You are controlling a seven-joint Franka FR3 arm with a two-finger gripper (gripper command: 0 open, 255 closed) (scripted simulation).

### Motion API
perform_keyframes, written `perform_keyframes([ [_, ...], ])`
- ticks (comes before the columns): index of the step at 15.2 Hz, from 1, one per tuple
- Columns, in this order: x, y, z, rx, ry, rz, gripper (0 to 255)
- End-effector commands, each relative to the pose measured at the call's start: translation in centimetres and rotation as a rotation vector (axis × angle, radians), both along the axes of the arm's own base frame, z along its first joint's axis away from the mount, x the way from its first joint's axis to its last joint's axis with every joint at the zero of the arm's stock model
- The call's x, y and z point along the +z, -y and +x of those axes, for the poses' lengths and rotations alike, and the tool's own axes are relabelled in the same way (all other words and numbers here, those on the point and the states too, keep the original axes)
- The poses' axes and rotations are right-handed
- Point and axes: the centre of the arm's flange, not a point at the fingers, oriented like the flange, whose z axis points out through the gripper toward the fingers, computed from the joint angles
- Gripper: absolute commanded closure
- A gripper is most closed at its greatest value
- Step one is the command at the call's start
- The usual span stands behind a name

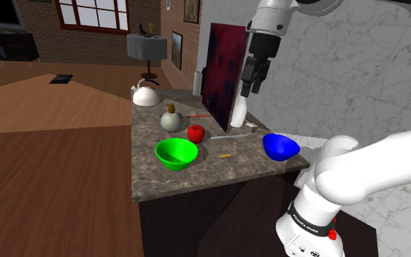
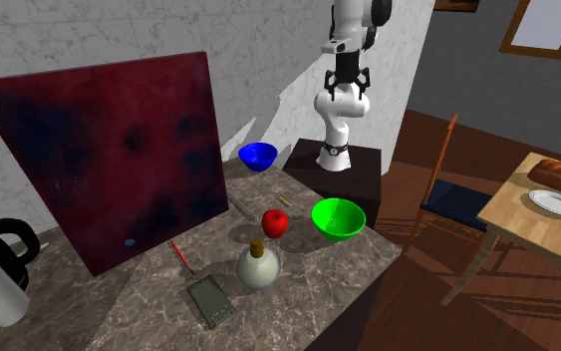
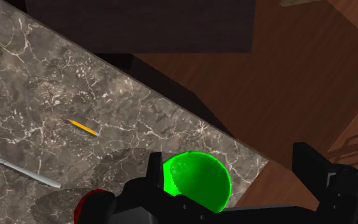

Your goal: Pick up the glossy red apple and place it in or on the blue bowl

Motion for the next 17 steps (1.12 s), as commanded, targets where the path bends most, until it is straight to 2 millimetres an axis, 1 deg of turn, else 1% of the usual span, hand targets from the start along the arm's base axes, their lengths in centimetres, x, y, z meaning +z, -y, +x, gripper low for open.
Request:
perform_keyframes([
  [1, 0.0, 0.0, 0.0, 0.000, 0.000, 0.000, 0],
  [9, -6.8, 2.9, 7.0, -0.033, 0.021, -0.030, 0],
  [17, -13.3, 6.1, 14.0, -0.067, 0.041, -0.060, 0],
])
